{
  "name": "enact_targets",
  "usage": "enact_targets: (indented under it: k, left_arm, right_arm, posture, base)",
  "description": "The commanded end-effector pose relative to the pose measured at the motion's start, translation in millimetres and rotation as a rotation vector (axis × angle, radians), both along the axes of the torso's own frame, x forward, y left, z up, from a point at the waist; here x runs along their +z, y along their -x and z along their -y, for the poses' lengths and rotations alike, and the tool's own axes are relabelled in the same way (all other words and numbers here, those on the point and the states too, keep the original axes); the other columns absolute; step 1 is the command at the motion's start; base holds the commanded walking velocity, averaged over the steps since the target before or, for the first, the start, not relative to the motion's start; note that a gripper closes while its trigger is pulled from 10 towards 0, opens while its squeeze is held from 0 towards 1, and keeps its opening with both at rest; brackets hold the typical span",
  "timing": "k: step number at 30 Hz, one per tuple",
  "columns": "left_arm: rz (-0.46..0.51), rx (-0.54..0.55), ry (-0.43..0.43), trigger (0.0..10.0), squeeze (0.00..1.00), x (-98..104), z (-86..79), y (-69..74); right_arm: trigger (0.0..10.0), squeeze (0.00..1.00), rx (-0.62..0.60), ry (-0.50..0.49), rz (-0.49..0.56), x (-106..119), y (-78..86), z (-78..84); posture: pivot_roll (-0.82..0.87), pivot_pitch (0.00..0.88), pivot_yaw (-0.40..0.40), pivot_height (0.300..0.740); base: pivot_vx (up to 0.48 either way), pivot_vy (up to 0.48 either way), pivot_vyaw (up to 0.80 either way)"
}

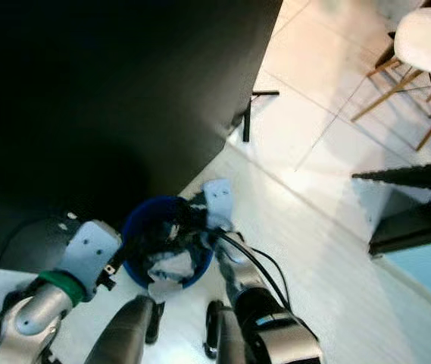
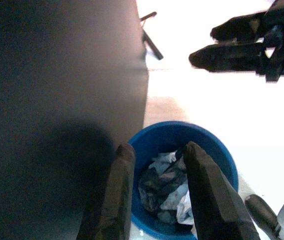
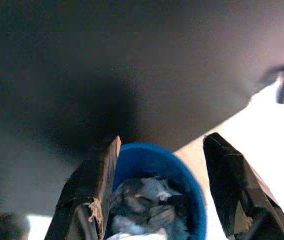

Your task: Clean up the room

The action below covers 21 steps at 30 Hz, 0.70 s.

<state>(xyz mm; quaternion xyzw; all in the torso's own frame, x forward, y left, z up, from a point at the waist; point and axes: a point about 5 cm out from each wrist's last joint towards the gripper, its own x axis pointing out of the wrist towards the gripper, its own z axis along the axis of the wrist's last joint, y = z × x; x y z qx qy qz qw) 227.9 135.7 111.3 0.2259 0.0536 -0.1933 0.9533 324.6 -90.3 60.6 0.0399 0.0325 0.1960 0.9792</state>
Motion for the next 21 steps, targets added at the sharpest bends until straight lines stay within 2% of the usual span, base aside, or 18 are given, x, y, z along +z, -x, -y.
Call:
enact_targets:
  k: [1, 3, 5, 8, 10, 12, 14, 19, 21]
  left_arm:
    - [-0.036, -0.012, 0.008, 10.0, 0.0, -9, 2.7, 3.3]
    - [-0.047, -0.015, 0.019, 10.0, 0.0, -13, 4.9, -1.5]
    - [-0.119, 0.061, 0.079, 10.0, 0.0, -32, 2.5, -23.2]
    - [-0.144, 0.093, 0.09, 10.0, 0.0, -38, 1.2, -30.2]
    - [-0.163, 0.167, 0.102, 10.0, 0.0, -47, -5.6, -45.2]
    - [-0.163, 0.167, 0.102, 10.0, 0.0, -47, -5.6, -45.2]
    - [-0.171, 0.241, 0.165, 10.0, 0.0, -48, -10.3, -62.8]
    - [-0.154, 0.257, 0.192, 10.0, 0.0, -45, -9.6, -67.3]
    - [-0.145, 0.255, 0.192, 10.0, 0.0, -45, -8.2, -69.1]
  right_arm:
    - [10.0, 0.0, -0.008, -0.011, -0.024, -9, 7.6, 1.8]
    - [10.0, 0.0, -0.015, -0.015, -0.006, -10, 10.9, 6.0]
    - [10.0, 0.0, -0.061, -0.015, 0.016, -20, 29.5, 16.8]
    - [10.0, 0.0, -0.078, -0.013, 0.018, -24, 36.4, 20.0]
    - [10.0, 0.0, -0.114, -0.01, -0.006, -34, 48.7, 25.3]
    - [10.0, 0.0, -0.114, -0.01, -0.006, -34, 48.7, 25.3]
    - [10.0, 0.0, -0.135, 0.006, -0.011, -37, 51.0, 29.2]
    - [10.0, 0.0, -0.121, 0.021, 0.008, -32, 45.1, 28.6]
    - [10.0, 0.0, -0.103, 0.02, 0.027, -24, 38.2, 24.9]
  posture:
    - [0.17, 0.157, 0.024, 0.74]
    - [0.13, 0.134, 0.029, 0.74]
    - [0.05, 0.065, 0.05, 0.74]
    - [0.05, 0.065, 0.05, 0.74]
    - [0.02, 0.041, 0.066, 0.74]
    - [0.02, 0.041, 0.066, 0.74]
    - [0.01, 0.033, 0.068, 0.74]
    - [0.01, 0.029, 0.063, 0.74]
    - [0.03, 0.03, 0.052, 0.74]
  base:
    - [0.0, 0.0, 0.0]
    - [0.0, 0.0, 0.0]
    - [0.0, 0.0, 0.0]
    - [0.0, 0.0, 0.0]
    - [0.0, 0.0, 0.0]
    - [0.0, 0.0, 0.0]
    - [0.0, 0.0, 0.0]
    - [0.0, 0.0, 0.0]
    - [-0.124, 0.0, 0.0]
